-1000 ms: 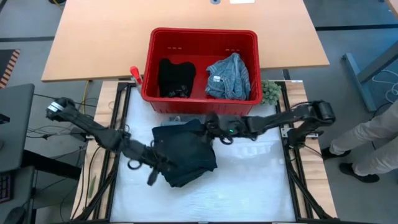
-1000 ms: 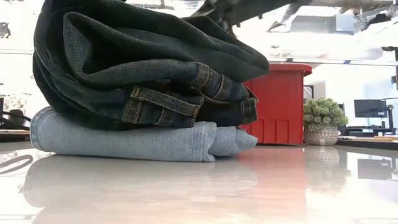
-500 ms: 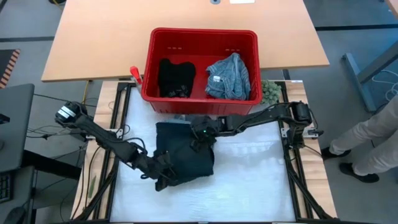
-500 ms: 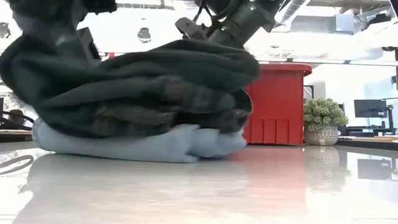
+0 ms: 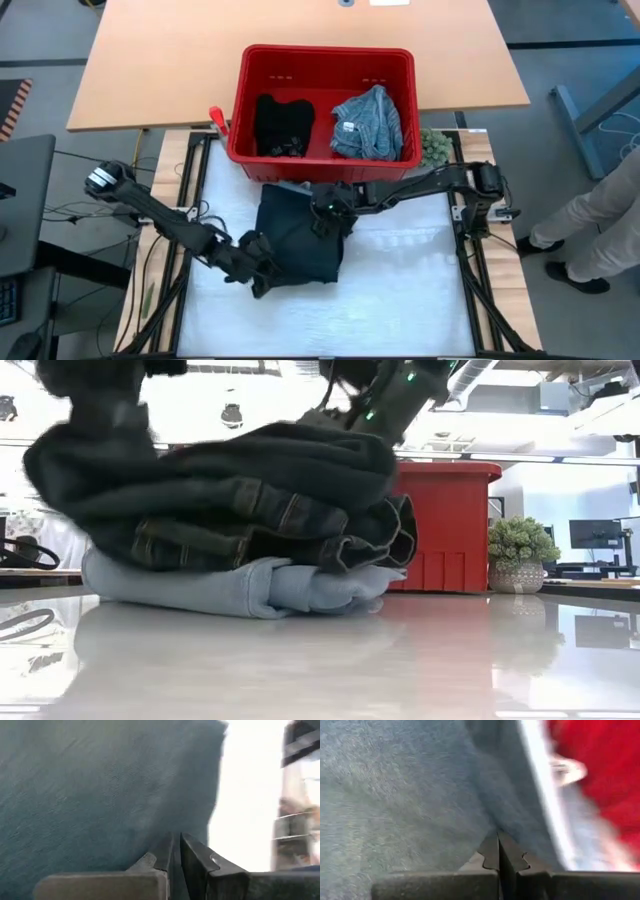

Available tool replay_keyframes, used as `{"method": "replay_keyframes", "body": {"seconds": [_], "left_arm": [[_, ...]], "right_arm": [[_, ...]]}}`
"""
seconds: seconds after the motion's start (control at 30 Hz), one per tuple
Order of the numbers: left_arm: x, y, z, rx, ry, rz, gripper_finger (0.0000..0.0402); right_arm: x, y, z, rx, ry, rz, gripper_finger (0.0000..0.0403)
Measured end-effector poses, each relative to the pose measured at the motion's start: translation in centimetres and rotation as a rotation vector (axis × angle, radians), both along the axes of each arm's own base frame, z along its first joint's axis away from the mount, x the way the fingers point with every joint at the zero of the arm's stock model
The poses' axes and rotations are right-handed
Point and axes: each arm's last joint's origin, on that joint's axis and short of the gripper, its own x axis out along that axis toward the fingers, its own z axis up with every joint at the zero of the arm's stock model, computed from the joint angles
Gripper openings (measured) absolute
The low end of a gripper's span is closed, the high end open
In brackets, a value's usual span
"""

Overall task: Fold Laundry from Bin
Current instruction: Stack the dark blue pants on top of the light blue pants, then remove the blue and white shirt from the red laundry bin

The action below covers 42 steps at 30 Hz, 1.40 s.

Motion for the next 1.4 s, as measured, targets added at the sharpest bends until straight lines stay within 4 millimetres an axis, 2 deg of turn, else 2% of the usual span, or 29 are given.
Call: {"method": "replay_keyframes", "body": {"seconds": [0.1,0.2,0.3,0.37,0.5,0.57,0.7,0.83,0.93,1.0,1.13,1.27,1.33,1.4], "left_arm": [[-0.5,0.9,3.1,-0.003,-0.128,-0.013,0.0020],[-1.4,2.3,5.3,0.002,-0.225,0.001,0.0020],[-2.3,3.7,7.4,0.039,-0.336,0.041,0.0020],[-2.8,4.9,7.7,0.101,-0.360,0.109,0.0020],[-2.6,7.3,5.2,0.181,-0.289,0.212,0.0020],[-2.2,8.6,3.4,0.154,-0.252,0.218,0.0020],[-2.4,11.3,-0.7,0.097,-0.170,0.259,0.0020],[-2.9,13.5,-3.1,-0.009,-0.187,0.297,0.0020],[-3.1,14.4,-2.8,-0.034,-0.279,0.254,0.0020],[-3.1,14.8,-1.5,-0.014,-0.375,0.226,0.0020],[-3.8,15.1,2.0,0.050,-0.531,0.212,0.0020],[-4.3,14.8,4.0,0.086,-0.676,0.183,0.0020],[-4.3,14.6,4.6,0.119,-0.735,0.161,0.0020],[-4.3,14.5,4.7,0.142,-0.744,0.145,0.0020]], "right_arm": [[-1.1,-0.1,3.2,-0.039,-0.084,-0.024,0.0017],[-2.2,0.3,6.0,-0.055,-0.177,-0.001,0.0017],[-2.7,2.0,7.3,-0.030,-0.225,0.064,0.0018],[-2.6,3.9,7.2,-0.005,-0.256,0.126,0.0020],[-2.1,7.9,3.7,0.053,-0.269,0.205,0.0022],[-2.3,8.8,0.9,0.072,-0.179,0.188,0.0019],[-2.0,8.8,-2.1,0.092,-0.122,0.120,0.0019],[-1.8,8.2,-2.6,0.117,-0.108,0.098,0.0022],[-2.4,7.8,0.1,0.138,-0.162,0.113,0.0023],[-2.9,7.4,3.9,0.140,-0.275,0.125,0.0025],[-5.9,5.1,11.2,0.123,-0.436,0.097,0.0026],[-9.2,0.6,15.6,0.113,-0.498,-0.073,0.0026],[-10.9,-2.2,17.3,0.091,-0.496,-0.179,0.0029],[-12.3,-5.2,18.1,0.064,-0.445,-0.271,0.0035]]}}
